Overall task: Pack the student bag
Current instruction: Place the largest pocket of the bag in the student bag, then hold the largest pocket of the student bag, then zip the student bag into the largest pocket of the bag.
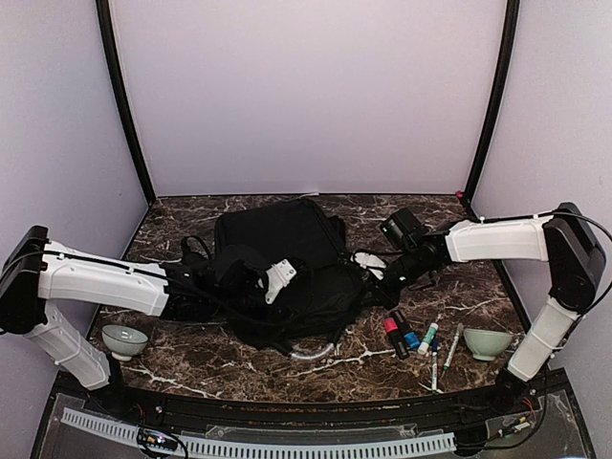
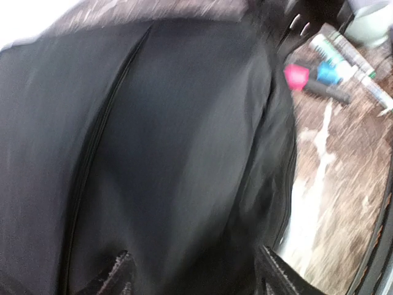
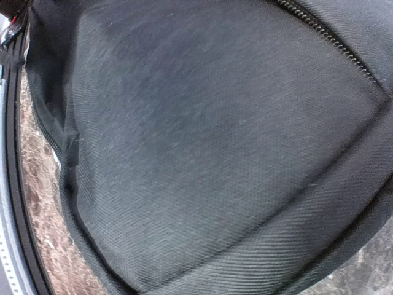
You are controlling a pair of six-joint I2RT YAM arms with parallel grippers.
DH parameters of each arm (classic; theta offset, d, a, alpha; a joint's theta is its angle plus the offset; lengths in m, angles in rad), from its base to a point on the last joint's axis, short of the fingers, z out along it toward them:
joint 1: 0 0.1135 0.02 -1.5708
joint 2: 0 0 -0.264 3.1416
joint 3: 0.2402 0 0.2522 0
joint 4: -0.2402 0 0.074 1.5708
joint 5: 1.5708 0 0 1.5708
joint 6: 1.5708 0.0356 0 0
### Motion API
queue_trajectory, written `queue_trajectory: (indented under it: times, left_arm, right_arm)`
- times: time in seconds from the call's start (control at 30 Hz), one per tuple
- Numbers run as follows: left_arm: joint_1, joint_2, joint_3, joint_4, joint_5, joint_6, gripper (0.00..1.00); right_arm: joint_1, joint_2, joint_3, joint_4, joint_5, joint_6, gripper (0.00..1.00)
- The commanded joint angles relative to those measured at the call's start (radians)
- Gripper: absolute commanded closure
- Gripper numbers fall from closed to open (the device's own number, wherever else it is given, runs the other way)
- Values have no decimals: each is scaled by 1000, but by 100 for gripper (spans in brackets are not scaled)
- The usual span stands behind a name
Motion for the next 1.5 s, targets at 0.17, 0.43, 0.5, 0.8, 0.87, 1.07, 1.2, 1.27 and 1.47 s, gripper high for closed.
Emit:
queue_trajectory:
  times: [0.17,0.43,0.5,0.8,0.87,1.07,1.2,1.27,1.47]
  left_arm:
    - [-60,146,112,428,55,16,22]
    - [-69,252,182,385,59,41,23]
    - [-70,275,196,366,62,57,23]
    - [-70,333,231,325,-30,122,51]
    - [-70,323,212,344,-27,123,72]
    - [-70,293,190,323,15,122,100]
    - [-69,252,140,335,95,108,100]
    - [-70,237,121,334,127,96,100]
    - [-70,216,89,329,143,67,96]
  right_arm:
    - [51,-26,40,14,-129,50,100]
    - [51,-34,37,19,-146,62,100]
    - [50,-35,36,19,-149,62,100]
    - [46,-29,32,14,-143,60,100]
    - [36,-21,32,13,-137,58,100]
    - [-56,49,73,11,-138,63,100]
    - [-105,117,149,24,-85,78,100]
    - [-120,160,203,26,-55,89,100]
    - [-145,262,310,42,-28,122,100]
